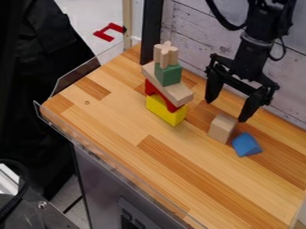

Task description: Take the plus from the top of the tower and put it on top of the cube.

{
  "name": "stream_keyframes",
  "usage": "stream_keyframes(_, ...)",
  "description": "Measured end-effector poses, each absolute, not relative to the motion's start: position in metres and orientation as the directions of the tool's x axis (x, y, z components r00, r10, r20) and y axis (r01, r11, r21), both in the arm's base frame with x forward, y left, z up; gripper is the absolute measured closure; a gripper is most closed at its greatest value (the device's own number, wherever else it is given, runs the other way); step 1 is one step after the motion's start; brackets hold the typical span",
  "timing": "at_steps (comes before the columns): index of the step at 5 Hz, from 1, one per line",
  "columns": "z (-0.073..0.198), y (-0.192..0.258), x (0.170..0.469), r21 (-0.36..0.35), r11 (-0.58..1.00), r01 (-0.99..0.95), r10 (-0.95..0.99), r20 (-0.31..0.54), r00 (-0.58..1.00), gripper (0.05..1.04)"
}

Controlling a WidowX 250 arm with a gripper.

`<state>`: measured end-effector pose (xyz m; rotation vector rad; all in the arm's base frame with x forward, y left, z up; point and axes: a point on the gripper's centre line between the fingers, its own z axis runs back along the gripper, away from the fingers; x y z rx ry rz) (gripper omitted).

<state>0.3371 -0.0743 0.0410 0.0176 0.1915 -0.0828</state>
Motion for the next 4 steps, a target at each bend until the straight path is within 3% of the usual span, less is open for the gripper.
stream_keyframes(1, 0.025, -0.073, 0.331, 0.014, 0.996, 0.085, -0.079, -0.237, 0.968, 0.084)
stream_keyframes(2, 0.015, -0.072, 0.323, -0.057, 0.994, 0.094, -0.103, -0.176, 0.979, 0.084)
stream_keyframes(3, 0.021, -0.065, 0.328, -0.115, 0.988, 0.104, -0.112, -0.063, 0.992, 0.084)
stream_keyframes(4, 0.024, -0.061, 0.328, -0.103, 0.988, 0.113, -0.118, -0.044, 0.992, 0.084)
